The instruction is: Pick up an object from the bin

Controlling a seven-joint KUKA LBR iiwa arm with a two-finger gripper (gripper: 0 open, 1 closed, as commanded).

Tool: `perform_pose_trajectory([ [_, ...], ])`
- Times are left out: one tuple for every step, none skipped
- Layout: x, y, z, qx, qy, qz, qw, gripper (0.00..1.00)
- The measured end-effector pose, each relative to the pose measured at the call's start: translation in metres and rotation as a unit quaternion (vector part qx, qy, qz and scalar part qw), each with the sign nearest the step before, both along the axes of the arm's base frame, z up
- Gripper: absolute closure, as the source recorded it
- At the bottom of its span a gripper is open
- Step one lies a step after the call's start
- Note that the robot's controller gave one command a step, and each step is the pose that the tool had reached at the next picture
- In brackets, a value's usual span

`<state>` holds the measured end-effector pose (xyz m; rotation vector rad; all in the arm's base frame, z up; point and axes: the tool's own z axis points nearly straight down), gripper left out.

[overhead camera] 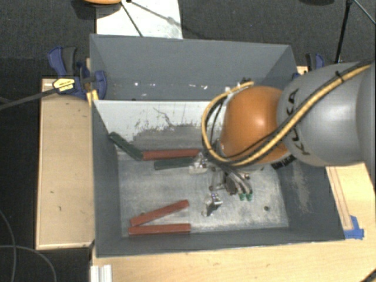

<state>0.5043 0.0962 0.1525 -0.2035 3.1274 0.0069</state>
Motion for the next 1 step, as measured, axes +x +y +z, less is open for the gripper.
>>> perform_pose_trajectory([
  [0.0101, 0.0083, -0.0445, -0.002, 0.0002, 0.053, 0.9986, 0.0],
])
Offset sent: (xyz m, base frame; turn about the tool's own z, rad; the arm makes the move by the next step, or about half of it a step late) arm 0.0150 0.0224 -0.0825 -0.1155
